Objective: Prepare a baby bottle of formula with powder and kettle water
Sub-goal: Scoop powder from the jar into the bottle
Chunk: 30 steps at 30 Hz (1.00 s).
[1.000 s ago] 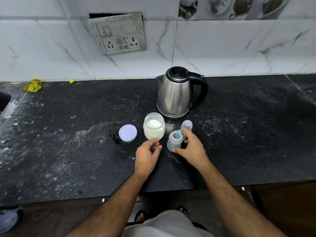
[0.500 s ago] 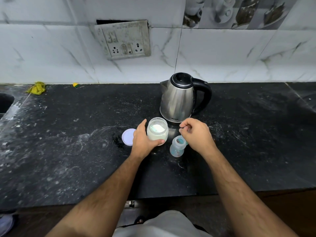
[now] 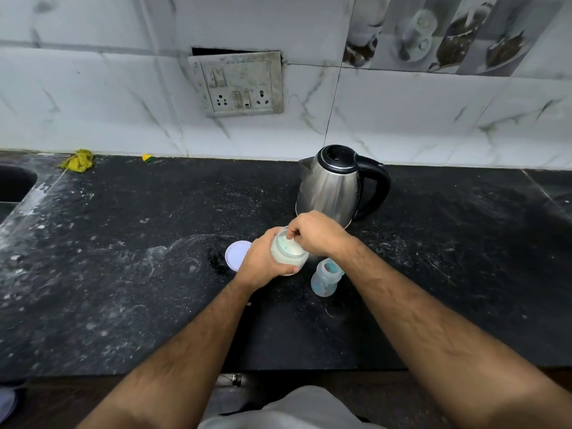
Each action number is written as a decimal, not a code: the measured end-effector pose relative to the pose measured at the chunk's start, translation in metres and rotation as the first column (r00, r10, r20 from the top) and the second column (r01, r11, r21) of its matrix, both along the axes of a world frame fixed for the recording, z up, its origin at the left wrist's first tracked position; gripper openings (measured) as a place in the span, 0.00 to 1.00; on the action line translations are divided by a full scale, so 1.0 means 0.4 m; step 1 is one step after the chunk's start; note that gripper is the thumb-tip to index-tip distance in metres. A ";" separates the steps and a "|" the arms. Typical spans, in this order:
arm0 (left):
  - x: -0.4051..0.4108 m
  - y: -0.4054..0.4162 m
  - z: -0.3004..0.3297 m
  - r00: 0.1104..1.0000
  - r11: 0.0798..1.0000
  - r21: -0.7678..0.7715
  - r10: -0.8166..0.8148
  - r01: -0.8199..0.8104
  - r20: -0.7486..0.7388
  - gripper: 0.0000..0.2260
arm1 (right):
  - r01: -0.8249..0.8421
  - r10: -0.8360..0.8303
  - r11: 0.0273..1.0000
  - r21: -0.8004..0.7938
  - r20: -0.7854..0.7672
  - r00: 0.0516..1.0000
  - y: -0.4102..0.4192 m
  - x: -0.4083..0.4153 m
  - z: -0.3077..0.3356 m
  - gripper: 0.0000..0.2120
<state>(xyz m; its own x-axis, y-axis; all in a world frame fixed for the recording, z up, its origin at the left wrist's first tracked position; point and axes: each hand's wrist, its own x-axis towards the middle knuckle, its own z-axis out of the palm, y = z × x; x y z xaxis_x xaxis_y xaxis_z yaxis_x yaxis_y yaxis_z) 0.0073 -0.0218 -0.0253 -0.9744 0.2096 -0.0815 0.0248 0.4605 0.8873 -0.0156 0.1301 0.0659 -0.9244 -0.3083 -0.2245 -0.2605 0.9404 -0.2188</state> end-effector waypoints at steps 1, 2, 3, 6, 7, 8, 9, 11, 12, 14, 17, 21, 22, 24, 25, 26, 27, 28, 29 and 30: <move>-0.003 -0.003 0.005 1.000 1.000 -0.018 -0.022 0.022 -0.002 0.37 | -0.051 0.050 0.996 0.069 0.029 0.998 -0.008 -0.001 0.001 0.19; -0.005 -0.005 0.009 0.999 0.998 -0.036 -0.044 0.044 -0.005 0.37 | -0.109 0.102 0.985 0.135 0.060 0.993 -0.015 0.001 0.006 0.20; -0.007 -0.006 0.014 0.998 0.997 -0.052 -0.065 0.064 -0.011 0.37 | -0.162 0.147 0.967 0.195 0.088 0.985 -0.020 0.005 0.011 0.21; -0.012 -0.006 0.025 0.994 0.990 -0.093 -0.111 0.109 -0.017 0.37 | -0.258 0.224 0.913 0.315 0.141 0.964 -0.029 0.015 0.020 0.21; -0.013 -0.005 0.024 0.992 0.988 -0.102 -0.121 0.119 -0.022 0.38 | -0.276 0.234 0.896 0.349 0.157 0.959 -0.032 0.014 0.018 0.21; -0.014 -0.004 0.025 0.992 0.986 -0.112 -0.127 0.124 -0.026 0.38 | -0.290 0.244 0.877 0.384 0.165 0.956 -0.036 0.014 0.017 0.20; -0.015 -0.003 0.024 0.991 0.984 -0.123 -0.132 0.127 -0.030 0.39 | -0.301 0.251 0.859 0.414 0.171 0.953 -0.039 0.012 0.015 0.19; -0.017 -0.002 0.022 0.990 0.982 -0.134 -0.140 0.135 -0.031 0.40 | -0.307 0.253 0.834 0.458 0.178 0.951 -0.045 0.011 0.011 0.16; -0.018 -0.001 0.021 0.989 0.980 -0.141 -0.146 0.140 -0.031 0.41 | -0.310 0.256 0.825 0.473 0.176 0.950 -0.047 0.010 0.008 0.15; -0.020 -0.001 0.020 0.987 0.976 -0.155 -0.156 0.149 -0.028 0.42 | -0.319 0.272 0.812 0.489 0.167 0.948 -0.050 0.008 0.001 0.14; -0.021 -0.001 0.017 0.987 0.975 -0.166 -0.158 0.151 -0.031 0.42 | -0.321 0.284 0.806 0.497 0.150 0.947 -0.052 0.006 -0.004 0.14; -0.022 0.000 0.018 0.985 0.972 -0.179 -0.165 0.154 -0.045 0.41 | -0.322 0.292 0.799 0.509 0.141 0.946 -0.053 0.005 -0.011 0.13; -0.022 0.000 0.019 0.985 0.970 -0.185 -0.166 0.154 -0.049 0.42 | -0.323 0.294 0.795 0.513 0.139 0.946 -0.052 0.004 -0.014 0.12; -0.021 0.000 0.021 0.985 0.968 -0.198 -0.168 0.155 -0.050 0.42 | -0.326 0.304 0.795 0.512 0.129 0.944 -0.049 0.002 -0.016 0.11; -0.019 0.001 0.023 0.984 0.966 -0.205 -0.169 0.156 -0.049 0.41 | -0.328 0.310 0.793 0.514 0.123 0.943 -0.047 0.003 -0.016 0.11; -0.018 0.002 0.025 0.984 0.964 -0.214 -0.169 0.155 -0.049 0.41 | -0.330 0.319 0.787 0.521 0.115 0.941 -0.045 0.003 -0.015 0.11; -0.018 0.003 0.025 0.985 0.963 -0.221 -0.168 0.154 -0.046 0.42 | -0.330 0.329 0.780 0.532 0.100 0.939 -0.043 0.004 -0.014 0.11; -0.018 0.004 0.026 0.985 0.962 -0.225 -0.167 0.153 -0.044 0.42 | -0.323 0.339 0.775 0.544 0.074 0.938 -0.042 0.005 -0.013 0.10; -0.018 0.003 0.025 0.985 0.961 -0.229 -0.168 0.154 -0.041 0.42 | -0.308 0.345 0.774 0.553 0.039 0.938 -0.041 0.006 -0.011 0.10; -0.018 0.003 0.026 0.985 0.960 -0.231 -0.170 0.157 -0.038 0.42 | -0.287 0.350 0.777 0.560 -0.005 0.937 -0.040 0.007 -0.008 0.10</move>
